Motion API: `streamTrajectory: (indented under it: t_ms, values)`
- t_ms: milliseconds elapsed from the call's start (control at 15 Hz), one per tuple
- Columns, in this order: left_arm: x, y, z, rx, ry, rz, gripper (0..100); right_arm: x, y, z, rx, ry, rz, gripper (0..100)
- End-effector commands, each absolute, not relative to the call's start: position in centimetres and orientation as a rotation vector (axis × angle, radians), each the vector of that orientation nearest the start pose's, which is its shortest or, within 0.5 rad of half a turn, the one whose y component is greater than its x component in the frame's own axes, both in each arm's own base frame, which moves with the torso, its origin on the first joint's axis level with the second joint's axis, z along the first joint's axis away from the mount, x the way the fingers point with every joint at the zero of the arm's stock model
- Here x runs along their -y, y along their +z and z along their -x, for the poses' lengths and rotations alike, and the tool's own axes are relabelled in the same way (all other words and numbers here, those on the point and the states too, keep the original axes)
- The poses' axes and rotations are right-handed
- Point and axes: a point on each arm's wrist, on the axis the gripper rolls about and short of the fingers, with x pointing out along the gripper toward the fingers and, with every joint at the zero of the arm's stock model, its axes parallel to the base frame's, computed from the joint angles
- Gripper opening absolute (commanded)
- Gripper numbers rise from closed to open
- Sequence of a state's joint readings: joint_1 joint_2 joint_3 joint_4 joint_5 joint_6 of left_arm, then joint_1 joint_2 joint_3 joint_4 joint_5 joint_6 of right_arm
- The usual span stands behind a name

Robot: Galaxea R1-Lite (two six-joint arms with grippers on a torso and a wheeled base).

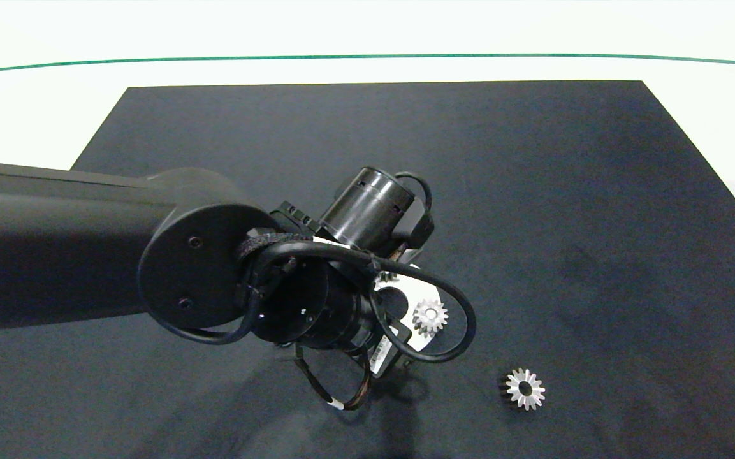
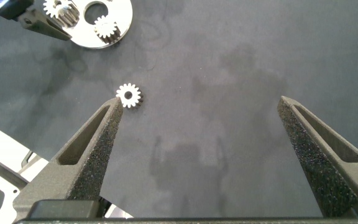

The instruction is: Remove an incorrectly installed larger gear and replace it with the correct smaller gear

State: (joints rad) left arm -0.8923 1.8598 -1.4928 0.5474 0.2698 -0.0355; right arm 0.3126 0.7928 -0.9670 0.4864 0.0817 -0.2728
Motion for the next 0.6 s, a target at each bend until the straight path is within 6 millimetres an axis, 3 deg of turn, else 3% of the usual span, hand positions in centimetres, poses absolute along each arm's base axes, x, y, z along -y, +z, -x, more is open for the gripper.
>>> streamTrajectory:
  t_ms: [67,467,600]
  values:
    - [26.16,20.8,-21.98,-0.801,-0.56,-0.496,100,-1.59,28.66,-4.32,-0.259,0.434,0.305,100]
    - [26.69,19.93,-22.48,-0.812,-0.557,-0.502,99,-1.58,28.61,-4.28,-0.26,0.434,0.305,100]
    - [26.81,19.91,-22.64,-0.802,-0.557,-0.494,95,-1.61,28.54,-4.3,-0.261,0.438,0.306,100]
